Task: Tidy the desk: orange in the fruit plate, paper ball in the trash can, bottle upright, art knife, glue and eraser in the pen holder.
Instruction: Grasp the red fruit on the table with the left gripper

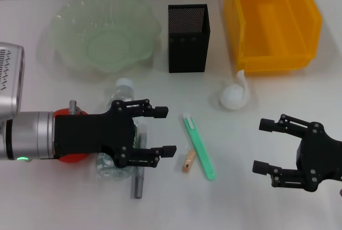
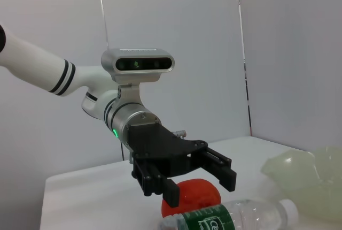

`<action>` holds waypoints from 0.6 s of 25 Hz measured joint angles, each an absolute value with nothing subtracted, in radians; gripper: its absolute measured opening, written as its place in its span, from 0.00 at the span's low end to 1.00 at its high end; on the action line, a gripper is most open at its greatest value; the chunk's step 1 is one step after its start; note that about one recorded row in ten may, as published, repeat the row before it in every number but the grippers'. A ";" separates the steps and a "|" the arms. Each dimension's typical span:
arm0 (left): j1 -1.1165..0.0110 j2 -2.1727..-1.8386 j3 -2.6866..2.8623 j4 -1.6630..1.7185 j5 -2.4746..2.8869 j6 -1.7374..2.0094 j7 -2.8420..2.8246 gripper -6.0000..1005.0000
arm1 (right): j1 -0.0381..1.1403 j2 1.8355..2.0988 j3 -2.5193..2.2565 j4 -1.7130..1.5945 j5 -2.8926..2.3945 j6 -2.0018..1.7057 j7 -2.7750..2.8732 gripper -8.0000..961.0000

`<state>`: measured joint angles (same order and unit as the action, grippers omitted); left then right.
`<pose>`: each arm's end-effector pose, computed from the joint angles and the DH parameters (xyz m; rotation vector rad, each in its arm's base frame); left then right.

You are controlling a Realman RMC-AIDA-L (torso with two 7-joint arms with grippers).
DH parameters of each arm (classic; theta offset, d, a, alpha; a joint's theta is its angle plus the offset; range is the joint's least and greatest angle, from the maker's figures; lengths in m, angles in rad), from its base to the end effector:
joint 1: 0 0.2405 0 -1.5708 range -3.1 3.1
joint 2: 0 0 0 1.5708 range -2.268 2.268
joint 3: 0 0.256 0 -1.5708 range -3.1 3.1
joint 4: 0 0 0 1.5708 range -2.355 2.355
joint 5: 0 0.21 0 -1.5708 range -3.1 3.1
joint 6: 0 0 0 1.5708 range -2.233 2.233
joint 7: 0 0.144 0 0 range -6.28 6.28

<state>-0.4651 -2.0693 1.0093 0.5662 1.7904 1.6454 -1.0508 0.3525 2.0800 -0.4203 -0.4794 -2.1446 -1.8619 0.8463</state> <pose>-0.2497 0.2850 -0.0369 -2.9406 -0.1892 -0.8181 0.3057 0.2301 -0.0063 -2.7027 0.3110 0.9500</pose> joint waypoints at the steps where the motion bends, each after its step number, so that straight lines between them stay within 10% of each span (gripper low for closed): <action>1: -0.465 -2.069 1.009 0.566 1.790 1.646 -1.051 0.78 | 0.353 2.080 -0.420 -0.479 -2.145 -1.860 0.846 0.87; 15: -0.338 -2.059 0.810 0.682 1.786 1.704 -1.061 0.77 | 0.344 2.081 -0.415 -0.475 -2.144 -1.850 0.851 0.87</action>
